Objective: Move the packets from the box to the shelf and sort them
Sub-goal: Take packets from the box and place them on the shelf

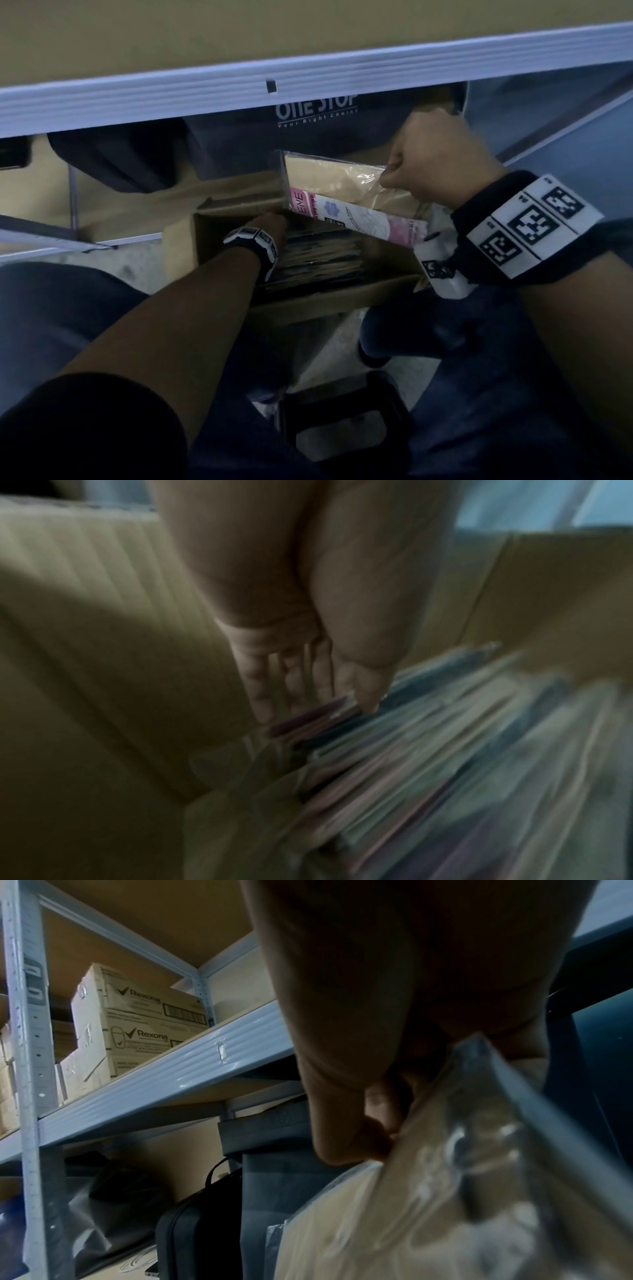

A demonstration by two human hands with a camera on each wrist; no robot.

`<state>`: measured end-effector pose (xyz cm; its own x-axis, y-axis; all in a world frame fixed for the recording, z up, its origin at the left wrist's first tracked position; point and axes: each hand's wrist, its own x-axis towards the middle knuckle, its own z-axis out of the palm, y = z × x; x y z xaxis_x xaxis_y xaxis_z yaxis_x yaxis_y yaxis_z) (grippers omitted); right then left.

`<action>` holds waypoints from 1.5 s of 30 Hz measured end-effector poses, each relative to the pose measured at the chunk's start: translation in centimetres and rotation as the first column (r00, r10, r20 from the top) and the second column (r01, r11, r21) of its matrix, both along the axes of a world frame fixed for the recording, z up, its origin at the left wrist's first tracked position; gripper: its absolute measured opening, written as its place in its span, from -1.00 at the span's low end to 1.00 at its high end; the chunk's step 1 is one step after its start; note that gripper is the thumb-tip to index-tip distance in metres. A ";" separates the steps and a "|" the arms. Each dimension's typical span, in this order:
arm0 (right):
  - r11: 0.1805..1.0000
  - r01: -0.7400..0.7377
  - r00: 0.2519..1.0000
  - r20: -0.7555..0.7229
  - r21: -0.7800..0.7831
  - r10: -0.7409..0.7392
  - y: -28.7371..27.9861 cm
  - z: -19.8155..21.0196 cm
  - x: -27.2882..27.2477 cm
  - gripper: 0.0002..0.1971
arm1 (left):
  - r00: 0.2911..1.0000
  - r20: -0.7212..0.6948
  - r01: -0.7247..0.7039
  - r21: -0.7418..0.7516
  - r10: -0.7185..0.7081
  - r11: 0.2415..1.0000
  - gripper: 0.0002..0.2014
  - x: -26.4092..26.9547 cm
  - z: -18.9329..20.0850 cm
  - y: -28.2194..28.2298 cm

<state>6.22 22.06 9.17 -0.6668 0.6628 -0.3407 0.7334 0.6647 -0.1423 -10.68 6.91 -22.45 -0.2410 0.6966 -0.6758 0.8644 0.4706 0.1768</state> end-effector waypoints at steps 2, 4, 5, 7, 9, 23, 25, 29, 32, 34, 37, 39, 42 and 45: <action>1.000 -0.004 1.000 -0.001 -0.007 0.004 -0.1 0.0 -0.2 -0.77 | 0.999 0.010 0.053 0.006 -0.053 0.999 -0.17 0.0 -0.9 0.0; 1.000 -0.010 1.000 0.004 -0.006 0.010 0.0 0.1 -0.3 -0.78 | 0.991 -0.057 0.126 0.018 -0.125 0.992 -0.26 0.7 1.2 0.2; 1.000 -0.013 1.000 0.005 -0.002 0.013 0.0 0.1 -0.3 -0.78 | 0.986 -0.089 0.143 0.012 -0.142 0.990 -0.35 1.3 3.6 0.3; 1.000 -0.019 1.000 0.004 0.004 0.019 0.0 0.0 -0.2 -0.78 | 0.977 -0.109 0.187 0.008 -0.185 0.982 -0.58 2.5 8.3 0.7; 1.000 -0.020 1.000 0.003 0.005 0.020 -0.1 0.1 0.0 -0.80 | 0.967 -0.138 0.217 -0.004 -0.215 0.976 -0.67 3.1 9.9 0.9; 0.993 -0.007 0.998 -0.054 0.116 0.013 -2.2 5.1 3.6 -0.82 | 0.956 -0.272 0.136 0.085 -0.108 0.987 -0.70 3.7 19.6 -0.8; 0.990 0.004 0.998 -0.066 0.139 0.005 -2.7 6.5 4.5 -0.83 | 0.965 -0.257 0.089 0.105 -0.060 0.990 -0.66 3.7 21.4 -1.3; 0.981 0.019 0.993 -0.119 0.195 0.005 -3.0 9.7 6.2 -0.85 | 0.982 -0.185 0.012 0.220 0.030 0.975 -0.71 3.3 25.2 -2.6; 0.970 0.020 0.988 -0.156 0.243 0.018 -3.2 12.1 7.1 -0.85 | 0.989 -0.116 -0.052 0.306 0.091 0.951 -0.79 2.8 27.9 -3.4; 0.962 0.015 0.986 -0.165 0.271 0.031 -3.5 13.7 7.5 -0.85 | 0.991 -0.067 -0.083 0.368 0.116 0.926 -0.86 2.5 29.5 -3.9; 0.943 -0.002 0.978 -0.197 0.333 0.072 -4.3 16.1 8.1 -0.87 | 0.988 0.003 -0.138 0.465 0.155 0.875 -0.94 2.3 32.1 -4.6; 0.936 -0.011 0.965 -0.241 0.351 0.102 -4.8 17.8 8.3 -0.87 | 0.984 0.030 -0.165 0.521 0.175 0.837 -0.89 2.2 33.9 -5.1; 0.935 -0.001 0.945 -0.304 0.356 0.117 -5.3 20.4 8.5 -0.81 | 0.979 0.057 -0.189 0.597 0.193 0.779 -0.97 1.9 36.4 -6.0; 0.941 0.057 0.912 -0.401 0.333 0.086 -5.7 22.8 8.4 -0.78 | 0.965 0.120 -0.251 0.670 0.232 0.699 -0.91 1.3 39.0 -7.0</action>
<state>14.63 16.38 31.93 -0.7084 0.6775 0.1976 0.6493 0.7354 -0.1939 -9.35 -0.12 16.51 -0.4563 0.8880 -0.0574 0.7287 0.4099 0.5486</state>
